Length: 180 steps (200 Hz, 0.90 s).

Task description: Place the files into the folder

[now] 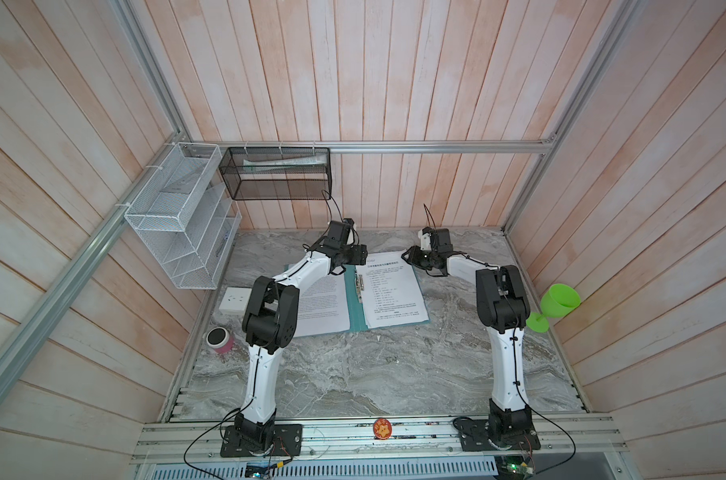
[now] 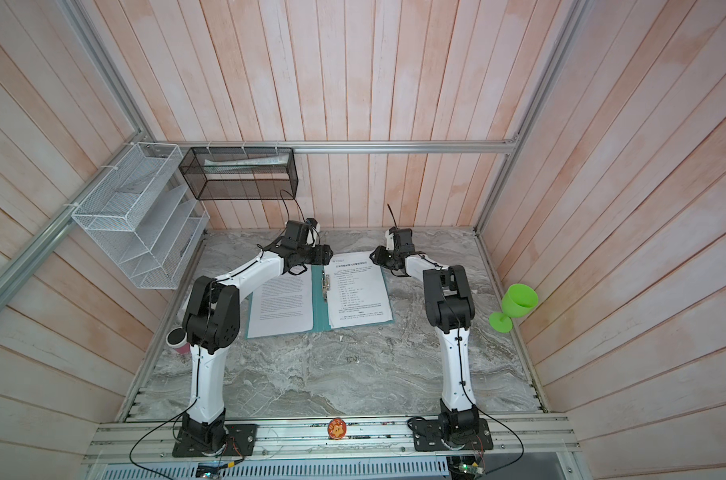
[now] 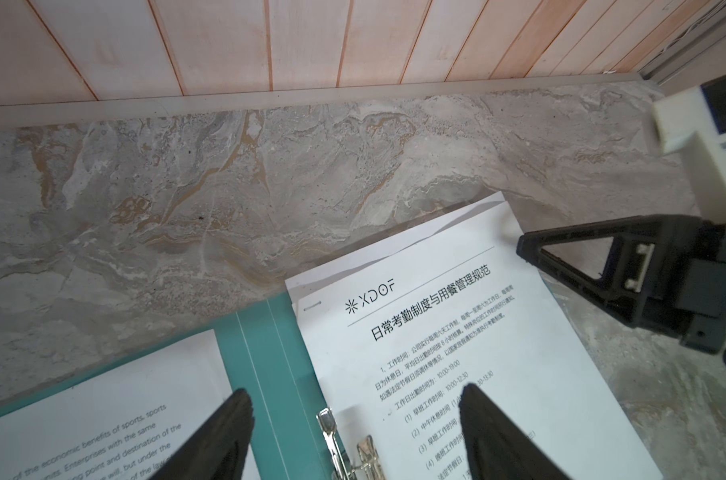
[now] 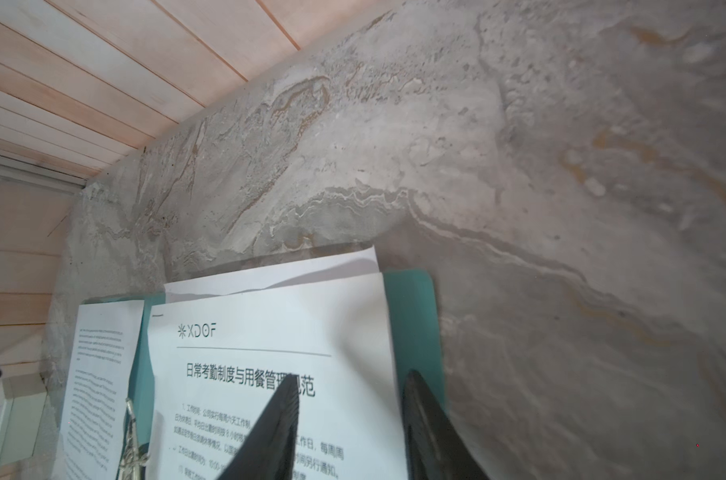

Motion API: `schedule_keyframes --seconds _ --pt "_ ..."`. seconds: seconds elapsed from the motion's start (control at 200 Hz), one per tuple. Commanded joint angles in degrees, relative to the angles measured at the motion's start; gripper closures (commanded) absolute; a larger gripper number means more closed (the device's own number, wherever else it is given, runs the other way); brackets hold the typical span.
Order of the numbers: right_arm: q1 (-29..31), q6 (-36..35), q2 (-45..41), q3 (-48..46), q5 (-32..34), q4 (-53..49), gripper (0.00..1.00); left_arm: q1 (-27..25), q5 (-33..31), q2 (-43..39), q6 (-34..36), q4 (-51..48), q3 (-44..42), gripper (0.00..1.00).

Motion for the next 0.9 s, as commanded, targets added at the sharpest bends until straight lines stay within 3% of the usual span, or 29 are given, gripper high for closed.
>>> schedule_keyframes --seconds 0.0,0.225,0.49,0.71,0.895 --pt "0.1 0.7 -2.5 -1.8 3.2 -1.3 0.59 -0.2 0.2 -0.7 -0.5 0.8 -1.0 0.2" --pt "0.1 0.2 -11.4 -7.5 8.3 -1.0 0.57 -0.1 0.3 -3.1 -1.1 0.8 -3.2 0.2" --pt "4.9 -0.3 -20.2 -11.2 -4.3 -2.5 0.57 0.0 0.0 -13.5 -2.6 2.4 -17.0 0.2" --pt "8.6 2.8 -27.6 -21.1 -10.0 1.5 0.57 1.5 3.3 -19.4 -2.7 5.9 -26.8 0.2" --pt "8.4 4.0 -31.2 -28.4 -9.5 2.9 0.59 4.0 8.6 -18.4 -5.0 12.1 -31.2 0.2"
